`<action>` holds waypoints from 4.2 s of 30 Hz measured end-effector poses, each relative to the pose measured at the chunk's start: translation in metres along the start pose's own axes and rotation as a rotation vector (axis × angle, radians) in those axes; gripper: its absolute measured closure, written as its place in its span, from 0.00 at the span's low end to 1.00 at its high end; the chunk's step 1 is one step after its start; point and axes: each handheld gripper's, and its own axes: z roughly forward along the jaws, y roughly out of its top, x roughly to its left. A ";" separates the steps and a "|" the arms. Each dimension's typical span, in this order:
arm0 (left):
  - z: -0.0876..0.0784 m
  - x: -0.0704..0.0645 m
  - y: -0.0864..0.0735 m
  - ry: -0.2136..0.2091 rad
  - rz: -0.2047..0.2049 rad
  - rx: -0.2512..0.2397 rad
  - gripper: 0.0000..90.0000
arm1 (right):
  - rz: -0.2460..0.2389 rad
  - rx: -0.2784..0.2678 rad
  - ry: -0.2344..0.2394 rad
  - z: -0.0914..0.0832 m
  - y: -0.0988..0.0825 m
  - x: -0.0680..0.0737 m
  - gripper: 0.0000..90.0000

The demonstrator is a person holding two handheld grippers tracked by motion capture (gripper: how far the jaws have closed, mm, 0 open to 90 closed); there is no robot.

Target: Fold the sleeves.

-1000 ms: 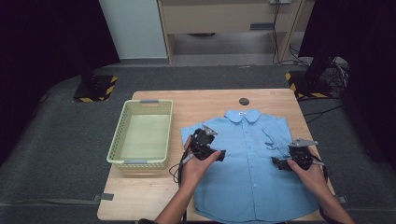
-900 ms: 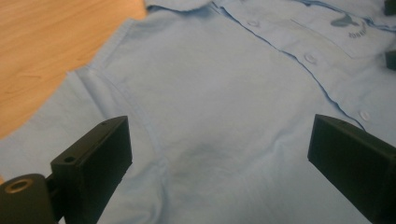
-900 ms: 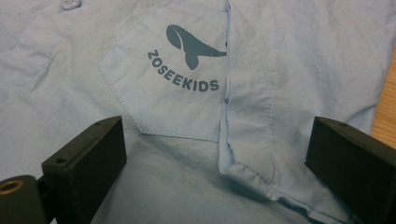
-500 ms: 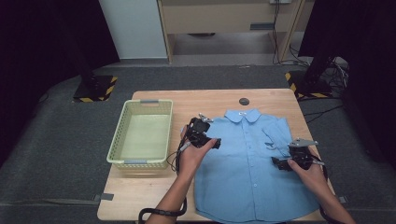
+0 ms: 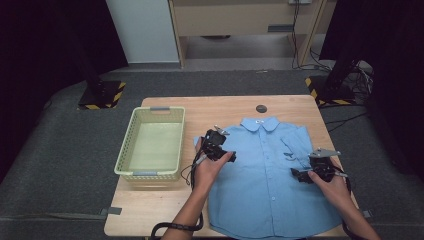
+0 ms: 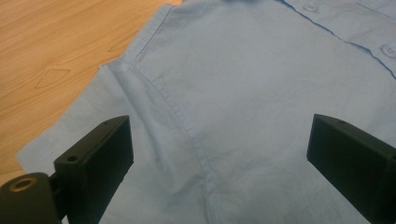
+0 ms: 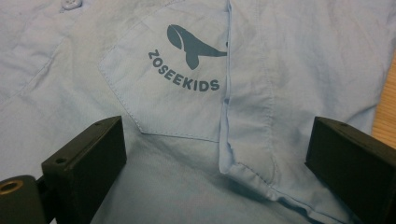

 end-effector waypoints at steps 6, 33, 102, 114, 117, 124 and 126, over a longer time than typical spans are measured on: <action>0.007 0.006 0.002 0.009 -0.014 -0.001 0.08 | -0.001 0.000 0.001 0.000 0.000 0.000 0.06; 0.023 0.029 0.006 0.058 -0.080 -0.020 0.11 | -0.004 0.001 0.004 -0.001 -0.001 -0.003 0.05; 0.034 0.044 -0.022 0.170 -0.230 -0.087 0.90 | 0.000 0.001 0.001 -0.012 -0.011 -0.013 0.05; 0.009 0.037 0.001 0.124 -0.214 -0.171 0.99 | 0.000 0.007 0.001 -0.007 -0.007 -0.012 0.03; 0.006 0.034 0.007 0.102 -0.207 -0.178 1.00 | 0.000 0.007 -0.001 -0.006 -0.006 -0.011 0.02; 0.009 0.017 0.020 0.035 -0.190 -0.177 1.00 | 0.000 0.009 0.000 -0.005 -0.005 -0.010 0.02; 0.013 0.013 0.022 0.016 -0.193 -0.174 1.00 | 0.000 0.009 0.000 -0.005 -0.005 -0.010 0.02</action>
